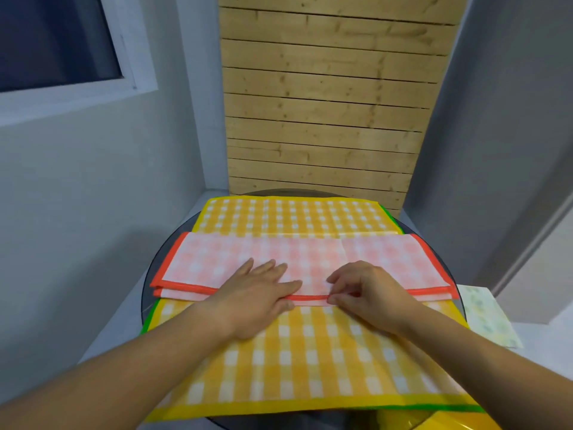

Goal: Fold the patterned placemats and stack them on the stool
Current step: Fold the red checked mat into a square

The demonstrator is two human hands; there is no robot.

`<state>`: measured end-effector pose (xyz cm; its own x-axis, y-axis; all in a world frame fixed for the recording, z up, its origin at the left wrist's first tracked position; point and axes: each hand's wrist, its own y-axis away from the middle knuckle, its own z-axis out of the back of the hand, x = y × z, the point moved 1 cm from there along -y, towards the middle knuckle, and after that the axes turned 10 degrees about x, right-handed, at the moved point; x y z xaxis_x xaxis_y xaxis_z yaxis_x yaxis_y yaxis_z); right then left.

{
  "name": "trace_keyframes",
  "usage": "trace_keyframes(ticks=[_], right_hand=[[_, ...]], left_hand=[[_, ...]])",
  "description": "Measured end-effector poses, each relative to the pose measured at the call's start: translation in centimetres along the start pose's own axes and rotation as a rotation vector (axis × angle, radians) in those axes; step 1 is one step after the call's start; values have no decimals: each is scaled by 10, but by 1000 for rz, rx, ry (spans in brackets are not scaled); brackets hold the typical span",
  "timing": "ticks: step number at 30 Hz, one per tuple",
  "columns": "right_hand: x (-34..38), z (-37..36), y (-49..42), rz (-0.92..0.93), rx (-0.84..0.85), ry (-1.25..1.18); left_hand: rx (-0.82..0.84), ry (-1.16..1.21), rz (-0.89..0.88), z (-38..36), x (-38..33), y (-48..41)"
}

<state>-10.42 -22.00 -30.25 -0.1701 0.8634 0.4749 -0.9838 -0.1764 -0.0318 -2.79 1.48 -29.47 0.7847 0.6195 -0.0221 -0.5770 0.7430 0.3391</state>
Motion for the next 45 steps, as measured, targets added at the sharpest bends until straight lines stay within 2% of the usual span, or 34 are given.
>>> trace_keyframes(ticks=[4,11,16,20,24,27,32,38,45], right_hand=[[-1,-1,6,13,13,35],[-1,-8,9,90,-76,168],[5,-4,17,90,-127,156],[15,1,31,90,-101,127],[23,-7,46,3,-71,63],[21,-14,49,-111,-43,-89],[19,-10,46,-170,-74,-279],[25,-9,51,-85,33,-49],[23,-18,57,-28,14,-23]], left_hand=[[-18,11,-29,-3,4,-2],[-86,69,-48,-6,2,1],[-129,34,-56,0,-6,11],[-169,23,-75,2,-15,25],[-75,-5,-82,-11,-18,33],[4,-26,-69,-18,-19,32],[-6,-58,-62,-20,-19,30],[17,-65,-32,-21,-20,30],[32,-75,-18,-23,-21,29]])
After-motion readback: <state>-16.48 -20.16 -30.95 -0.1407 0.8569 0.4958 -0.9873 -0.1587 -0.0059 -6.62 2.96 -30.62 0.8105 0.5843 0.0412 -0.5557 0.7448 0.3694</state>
